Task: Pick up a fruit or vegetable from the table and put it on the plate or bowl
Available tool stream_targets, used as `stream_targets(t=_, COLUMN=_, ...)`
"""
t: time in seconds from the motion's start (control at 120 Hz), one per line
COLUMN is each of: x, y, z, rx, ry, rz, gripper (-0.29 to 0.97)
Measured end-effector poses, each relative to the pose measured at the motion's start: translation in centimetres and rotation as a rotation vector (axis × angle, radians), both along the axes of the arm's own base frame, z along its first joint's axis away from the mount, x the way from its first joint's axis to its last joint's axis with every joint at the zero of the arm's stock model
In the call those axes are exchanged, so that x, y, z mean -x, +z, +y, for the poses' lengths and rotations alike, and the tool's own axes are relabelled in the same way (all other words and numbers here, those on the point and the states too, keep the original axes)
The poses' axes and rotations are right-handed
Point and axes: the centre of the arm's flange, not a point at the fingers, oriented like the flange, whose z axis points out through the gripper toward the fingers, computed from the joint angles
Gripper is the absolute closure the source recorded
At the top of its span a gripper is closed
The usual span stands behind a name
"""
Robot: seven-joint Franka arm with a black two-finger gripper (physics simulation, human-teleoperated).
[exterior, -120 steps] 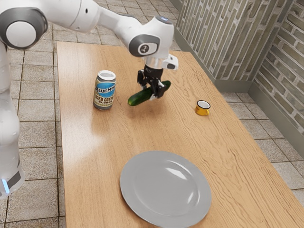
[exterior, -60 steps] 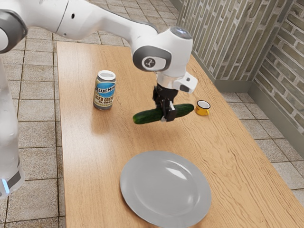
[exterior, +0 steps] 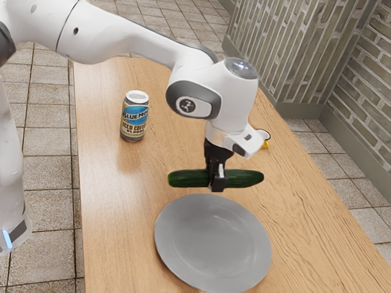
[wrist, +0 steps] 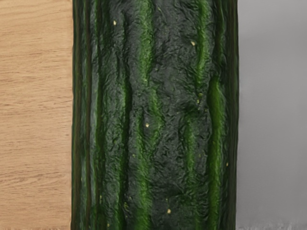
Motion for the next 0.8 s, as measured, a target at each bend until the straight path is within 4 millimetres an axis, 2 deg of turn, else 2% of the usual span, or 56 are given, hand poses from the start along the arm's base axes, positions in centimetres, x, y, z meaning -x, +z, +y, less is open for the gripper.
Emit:
stream_targets(t=0.192, x=0.2, y=-0.2, z=-0.9, rx=-0.001, ry=-0.021, rz=0.011, gripper=0.46)
stream_targets(t=0.333, x=0.8, y=-0.3, z=-2.3, rx=-0.004, ry=-0.050, rz=0.013, gripper=0.46)
stream_targets(t=0.508, x=1.0, y=-0.3, z=-2.8, rx=-0.006, ry=-0.064, rz=0.012, gripper=0.46)
stream_targets(t=0.633, x=1.0, y=0.0, z=-3.1, rx=-0.002, ry=-0.075, rz=0.007, gripper=0.20)
stream_targets(t=0.8, x=0.9, y=0.3, z=-3.0, rx=0.002, ry=-0.080, rz=0.003, gripper=0.06)
